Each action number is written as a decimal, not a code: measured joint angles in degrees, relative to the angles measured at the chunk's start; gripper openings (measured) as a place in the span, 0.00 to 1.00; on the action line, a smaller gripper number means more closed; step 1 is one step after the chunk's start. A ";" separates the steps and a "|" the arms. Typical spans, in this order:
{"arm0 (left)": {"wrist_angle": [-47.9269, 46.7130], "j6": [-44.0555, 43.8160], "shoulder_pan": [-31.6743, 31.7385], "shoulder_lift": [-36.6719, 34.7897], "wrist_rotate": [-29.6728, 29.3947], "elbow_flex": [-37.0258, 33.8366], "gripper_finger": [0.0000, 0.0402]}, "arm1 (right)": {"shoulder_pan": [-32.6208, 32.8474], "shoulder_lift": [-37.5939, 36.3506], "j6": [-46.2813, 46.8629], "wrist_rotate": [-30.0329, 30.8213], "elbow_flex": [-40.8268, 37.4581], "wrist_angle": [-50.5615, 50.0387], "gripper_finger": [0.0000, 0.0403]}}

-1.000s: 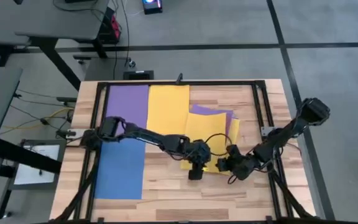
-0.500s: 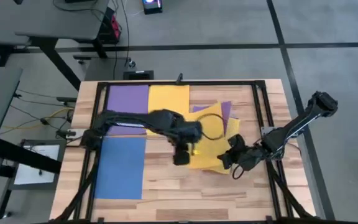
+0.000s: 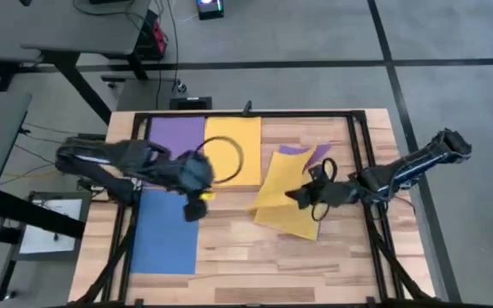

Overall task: Organize paper
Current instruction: Stack the yellow paper on top of the yellow paper

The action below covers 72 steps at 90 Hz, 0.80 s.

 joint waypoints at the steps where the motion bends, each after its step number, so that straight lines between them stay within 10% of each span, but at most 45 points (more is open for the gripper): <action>1: 0.22 -0.22 -0.05 -0.80 0.00 -0.96 0.20 | -0.49 0.04 -0.10 0.01 0.15 0.01 0.00; 36: 23.78 3.10 3.65 -25.17 1.16 -28.24 0.20 | -20.25 1.96 -15.10 -1.67 1.52 14.47 0.00; 72: 32.30 10.89 4.89 -27.92 2.71 -34.78 0.20 | -34.10 28.47 -31.18 -37.84 12.11 62.44 0.00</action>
